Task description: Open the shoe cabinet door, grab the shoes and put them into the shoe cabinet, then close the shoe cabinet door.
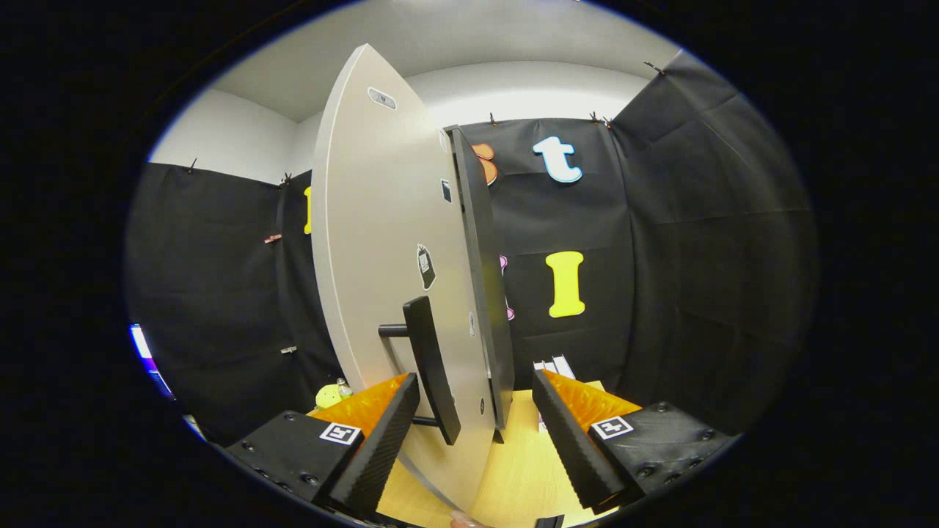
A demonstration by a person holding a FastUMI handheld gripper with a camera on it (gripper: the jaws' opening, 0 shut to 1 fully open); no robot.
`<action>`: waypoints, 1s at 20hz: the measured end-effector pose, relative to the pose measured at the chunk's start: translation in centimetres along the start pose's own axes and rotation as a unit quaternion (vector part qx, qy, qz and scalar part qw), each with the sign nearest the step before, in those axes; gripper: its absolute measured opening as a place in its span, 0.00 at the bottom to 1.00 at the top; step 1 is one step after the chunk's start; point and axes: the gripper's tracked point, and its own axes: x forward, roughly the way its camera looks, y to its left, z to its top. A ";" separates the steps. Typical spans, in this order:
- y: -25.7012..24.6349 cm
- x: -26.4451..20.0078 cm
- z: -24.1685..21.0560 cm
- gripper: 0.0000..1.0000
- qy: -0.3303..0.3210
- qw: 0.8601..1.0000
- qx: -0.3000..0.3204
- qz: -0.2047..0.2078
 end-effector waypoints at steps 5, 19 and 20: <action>1.2 1.1 -0.1 0.98 -0.010 1.000 -0.014 0.005; 10.4 5.9 -2.1 0.98 -0.002 1.000 0.001 0.013; 11.0 6.3 -2.1 0.98 -0.002 1.000 0.001 0.010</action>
